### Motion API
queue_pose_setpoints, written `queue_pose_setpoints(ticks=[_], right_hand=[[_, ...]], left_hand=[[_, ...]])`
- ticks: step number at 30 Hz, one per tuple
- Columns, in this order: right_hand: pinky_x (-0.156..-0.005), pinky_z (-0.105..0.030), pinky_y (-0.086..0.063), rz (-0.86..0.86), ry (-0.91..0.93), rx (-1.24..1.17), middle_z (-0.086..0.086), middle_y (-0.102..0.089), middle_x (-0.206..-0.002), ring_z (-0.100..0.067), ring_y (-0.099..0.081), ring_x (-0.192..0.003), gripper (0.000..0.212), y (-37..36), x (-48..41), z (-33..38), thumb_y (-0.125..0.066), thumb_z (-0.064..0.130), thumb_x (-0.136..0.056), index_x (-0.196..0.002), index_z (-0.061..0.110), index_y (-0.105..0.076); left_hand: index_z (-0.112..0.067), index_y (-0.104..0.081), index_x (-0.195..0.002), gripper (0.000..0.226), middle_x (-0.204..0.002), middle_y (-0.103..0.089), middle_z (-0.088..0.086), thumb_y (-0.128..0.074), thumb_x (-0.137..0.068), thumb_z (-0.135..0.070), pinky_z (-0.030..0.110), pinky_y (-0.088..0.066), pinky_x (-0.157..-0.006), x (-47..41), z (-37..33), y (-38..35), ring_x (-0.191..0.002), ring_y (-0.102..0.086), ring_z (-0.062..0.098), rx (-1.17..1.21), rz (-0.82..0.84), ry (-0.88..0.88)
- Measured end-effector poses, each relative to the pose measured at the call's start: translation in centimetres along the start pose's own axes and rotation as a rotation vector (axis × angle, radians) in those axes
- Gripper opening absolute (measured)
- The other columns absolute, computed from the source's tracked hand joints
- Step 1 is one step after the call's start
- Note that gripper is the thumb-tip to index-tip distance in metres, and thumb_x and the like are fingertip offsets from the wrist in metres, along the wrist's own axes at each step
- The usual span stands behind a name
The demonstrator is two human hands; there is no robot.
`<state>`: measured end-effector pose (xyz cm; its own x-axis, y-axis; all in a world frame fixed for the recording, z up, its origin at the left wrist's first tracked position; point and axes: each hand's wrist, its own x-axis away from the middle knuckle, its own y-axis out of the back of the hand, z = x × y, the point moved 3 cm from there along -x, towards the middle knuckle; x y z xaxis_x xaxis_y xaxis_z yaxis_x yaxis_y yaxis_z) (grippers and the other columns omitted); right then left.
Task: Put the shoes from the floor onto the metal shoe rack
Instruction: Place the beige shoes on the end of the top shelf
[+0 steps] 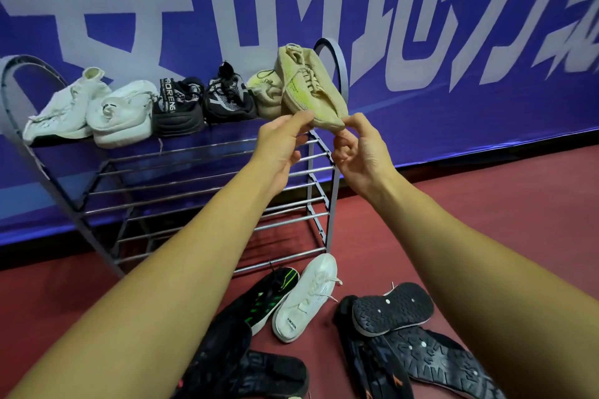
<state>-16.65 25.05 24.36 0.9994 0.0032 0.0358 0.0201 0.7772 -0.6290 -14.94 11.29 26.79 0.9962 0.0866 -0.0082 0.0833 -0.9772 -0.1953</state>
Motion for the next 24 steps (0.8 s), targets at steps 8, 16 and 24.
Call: queue_pose_setpoints(ticks=[8, 16, 24], right_hand=[[-0.044, -0.019, -0.027, -0.041, 0.016, -0.057, -0.005, -0.07, -0.078, -0.007, -0.035, -0.049, 0.039, 1.3, -2.9, 0.5, -0.063, 0.013, -0.089, -0.124, -0.003, -0.063], [-0.043, -0.016, -0.028, -0.064, 0.02, 0.045, -0.007, -0.073, -0.098, -0.003, -0.039, -0.047, 0.035, 2.5, -5.8, 0.2, -0.061, 0.018, -0.093, -0.122, -0.002, -0.067], [-0.043, -0.016, -0.029, -0.065, 0.001, 0.006, -0.012, -0.073, -0.103, -0.003, -0.043, -0.049, 0.024, 1.2, -7.0, 0.4, -0.059, 0.026, -0.1, -0.112, 0.007, -0.067]], left_hand=[[-0.023, -0.071, -0.093, 0.005, -0.084, -0.07, -0.009, -0.072, -0.089, -0.025, 0.023, -0.031, -0.058, -2.6, 1.0, -2.6, -0.082, -0.053, 0.01, 0.081, -0.012, 0.017], [-0.027, -0.071, -0.092, 0.014, -0.095, -0.065, -0.005, -0.078, -0.082, -0.035, 0.023, -0.031, -0.056, -5.0, 3.1, -4.0, -0.085, -0.051, 0.012, 0.147, -0.085, 0.131], [-0.027, -0.072, -0.086, 0.02, -0.095, -0.068, -0.004, -0.078, -0.081, -0.046, 0.022, -0.033, -0.056, -6.4, 2.7, -4.2, -0.076, -0.046, 0.011, 0.159, -0.145, 0.147]])
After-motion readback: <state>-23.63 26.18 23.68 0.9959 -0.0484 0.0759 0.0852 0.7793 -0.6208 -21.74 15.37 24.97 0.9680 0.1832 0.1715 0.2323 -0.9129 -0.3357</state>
